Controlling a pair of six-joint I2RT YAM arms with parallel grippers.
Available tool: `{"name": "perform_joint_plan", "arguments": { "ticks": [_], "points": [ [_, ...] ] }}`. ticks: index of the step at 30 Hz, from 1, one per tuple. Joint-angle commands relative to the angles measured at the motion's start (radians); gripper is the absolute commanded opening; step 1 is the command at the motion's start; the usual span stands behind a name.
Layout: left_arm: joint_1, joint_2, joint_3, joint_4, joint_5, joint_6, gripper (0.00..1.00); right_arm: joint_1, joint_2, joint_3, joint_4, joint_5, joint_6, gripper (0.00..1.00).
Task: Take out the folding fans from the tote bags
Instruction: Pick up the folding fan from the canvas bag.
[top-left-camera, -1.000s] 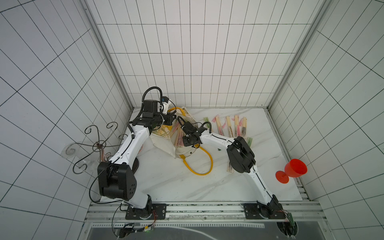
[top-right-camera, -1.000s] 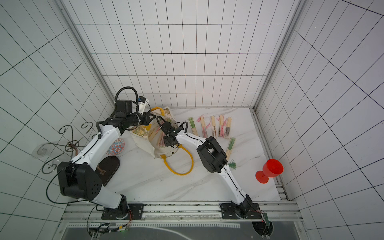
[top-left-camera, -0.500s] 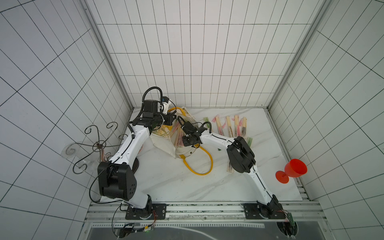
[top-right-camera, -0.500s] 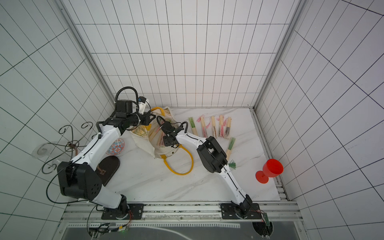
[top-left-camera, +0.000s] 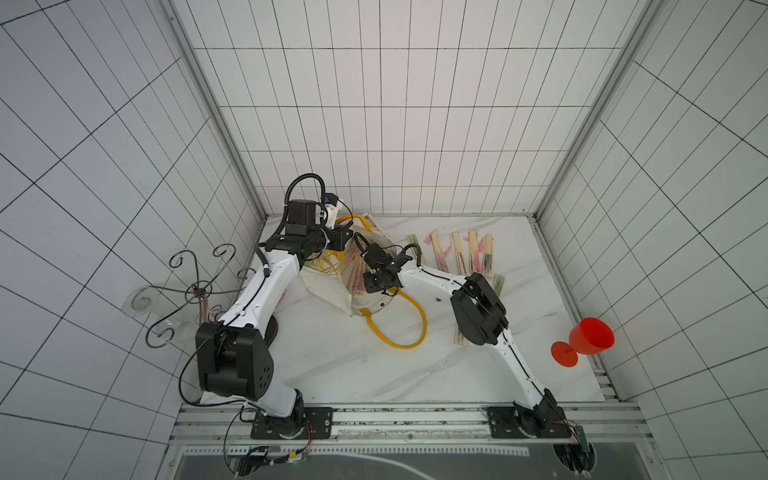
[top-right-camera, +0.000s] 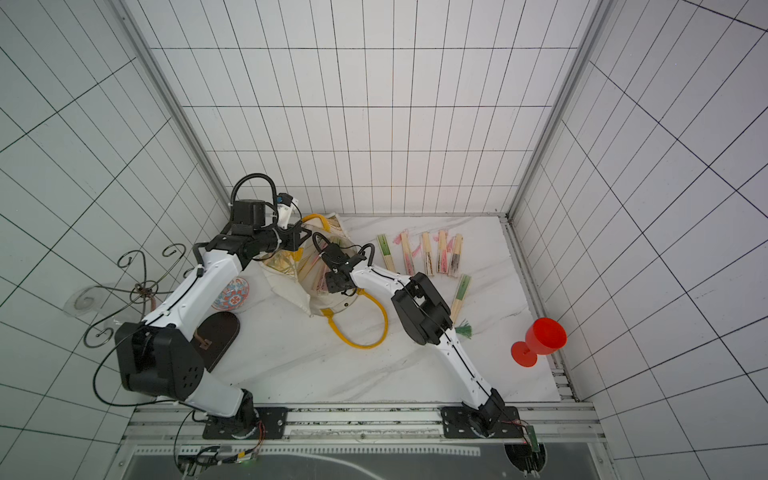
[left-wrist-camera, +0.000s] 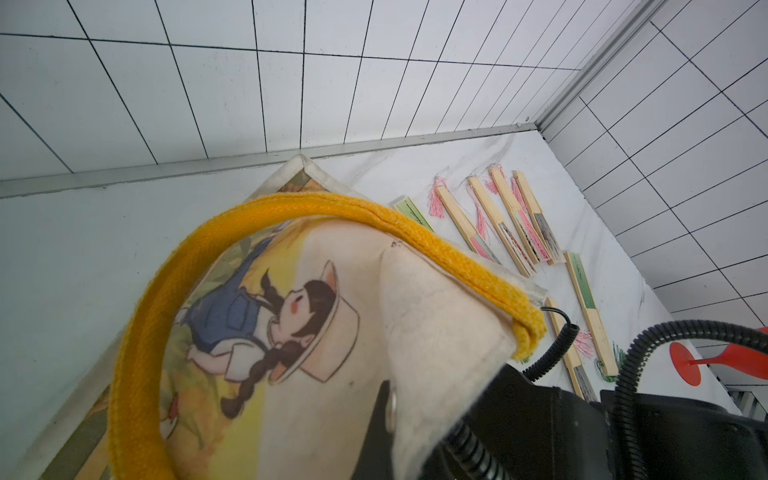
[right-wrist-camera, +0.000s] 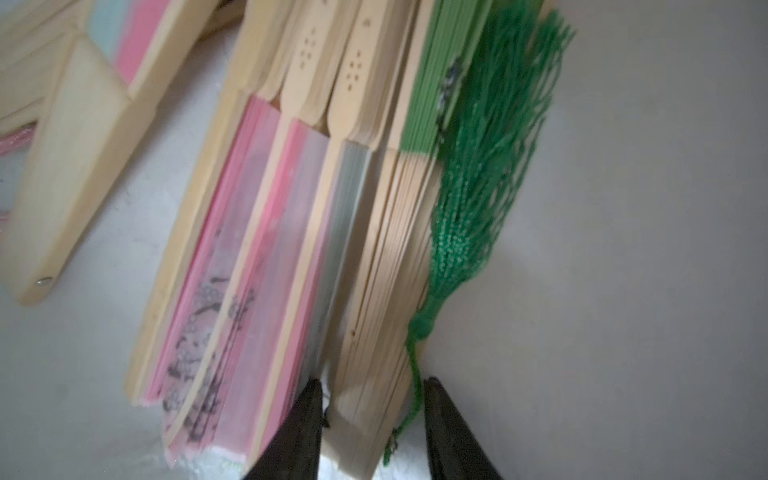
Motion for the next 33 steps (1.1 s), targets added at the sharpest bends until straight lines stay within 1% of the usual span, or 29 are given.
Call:
{"name": "perform_joint_plan", "arguments": {
  "ticks": [1,6,11,13,15,19,27,30,33],
  "points": [
    [0.0,0.006,0.03,0.021,0.026,0.0,0.0,-0.011,0.051,0.072,-0.068,0.022,0.006,0.4],
    [0.001,0.006,0.029,0.021,0.024,0.001,0.0,-0.011,0.071,0.108,-0.157,0.108,-0.005,0.4],
    [0.0,0.009,0.029,0.021,0.024,0.0,0.0,-0.011,0.059,0.095,-0.215,0.173,-0.016,0.31],
    [0.0,0.009,0.029,0.021,0.024,0.0,0.0,-0.012,0.047,0.082,-0.214,0.182,-0.019,0.3],
    [0.0,0.007,0.029,0.021,0.024,0.0,0.0,-0.012,0.049,0.083,-0.211,0.178,-0.021,0.31],
    [0.001,0.006,0.029,0.021,0.021,0.002,0.0,-0.012,0.08,0.099,-0.217,0.164,-0.026,0.37],
    [0.002,0.004,0.029,0.02,0.014,0.003,0.0,0.001,0.13,0.077,-0.238,0.171,-0.037,0.42],
    [0.002,0.002,0.026,0.02,0.012,0.003,0.0,0.003,0.138,0.06,-0.238,0.164,-0.036,0.42],
    [0.004,0.002,0.028,0.02,0.016,0.002,0.0,0.003,0.139,0.051,-0.238,0.158,-0.037,0.37]
  ]
}}
